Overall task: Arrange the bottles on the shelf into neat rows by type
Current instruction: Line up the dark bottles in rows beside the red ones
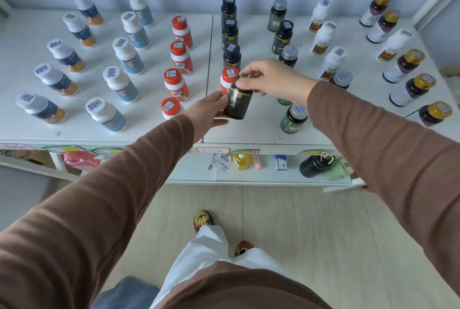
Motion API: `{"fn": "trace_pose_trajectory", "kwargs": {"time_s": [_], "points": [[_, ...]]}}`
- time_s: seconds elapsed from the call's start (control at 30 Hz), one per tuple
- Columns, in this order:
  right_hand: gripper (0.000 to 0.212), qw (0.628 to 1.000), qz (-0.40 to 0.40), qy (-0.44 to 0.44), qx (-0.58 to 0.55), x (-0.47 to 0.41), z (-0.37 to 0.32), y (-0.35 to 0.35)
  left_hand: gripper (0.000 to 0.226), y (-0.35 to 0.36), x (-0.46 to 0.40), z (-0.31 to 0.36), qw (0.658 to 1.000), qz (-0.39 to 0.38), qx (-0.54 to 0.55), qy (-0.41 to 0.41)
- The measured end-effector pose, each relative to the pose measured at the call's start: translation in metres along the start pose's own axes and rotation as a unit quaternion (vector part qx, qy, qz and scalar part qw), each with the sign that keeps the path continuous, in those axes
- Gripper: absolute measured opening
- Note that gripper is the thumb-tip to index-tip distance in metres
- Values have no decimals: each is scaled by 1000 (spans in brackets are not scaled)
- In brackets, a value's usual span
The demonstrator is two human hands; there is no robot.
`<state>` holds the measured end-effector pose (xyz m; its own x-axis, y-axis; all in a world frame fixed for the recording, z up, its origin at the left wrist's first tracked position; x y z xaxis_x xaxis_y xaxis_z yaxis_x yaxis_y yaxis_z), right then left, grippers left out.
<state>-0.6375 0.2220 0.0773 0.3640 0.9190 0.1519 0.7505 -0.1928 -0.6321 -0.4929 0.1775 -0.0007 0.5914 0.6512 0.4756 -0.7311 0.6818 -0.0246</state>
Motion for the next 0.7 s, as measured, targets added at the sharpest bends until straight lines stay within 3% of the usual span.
{"fn": "trace_pose_trajectory", "kwargs": {"time_s": [0.13,0.27,0.37,0.5,0.63,0.7], "points": [[38,980,23,-121,157,9,-10,11,28,-4,-2,10,968,16,-240,72],[39,968,-1,-153,197,13,-7,35,33,-11,-3,29,847,59,-506,153],[43,965,-13,-160,207,14,-6,46,33,-17,-4,43,807,49,-561,181],[46,973,-35,-121,195,5,-1,40,30,-27,-8,62,788,46,-583,193],[32,959,116,-143,216,-26,-18,7,26,-39,-23,84,795,58,-570,199],[39,952,86,-144,254,-45,-17,16,27,-43,-33,91,799,67,-567,189]]}}
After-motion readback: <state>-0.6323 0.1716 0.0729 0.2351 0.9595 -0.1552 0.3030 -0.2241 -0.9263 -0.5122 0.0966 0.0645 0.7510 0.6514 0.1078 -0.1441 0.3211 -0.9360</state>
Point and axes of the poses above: each hand's wrist, its own x-axis away from the middle knuckle, its own y-axis out of the palm, z = x × y, the point moved 7 cm from there along -x, towards the middle knuckle, and after that the axes turned 9 degrees about z, right-handed, at the moved point
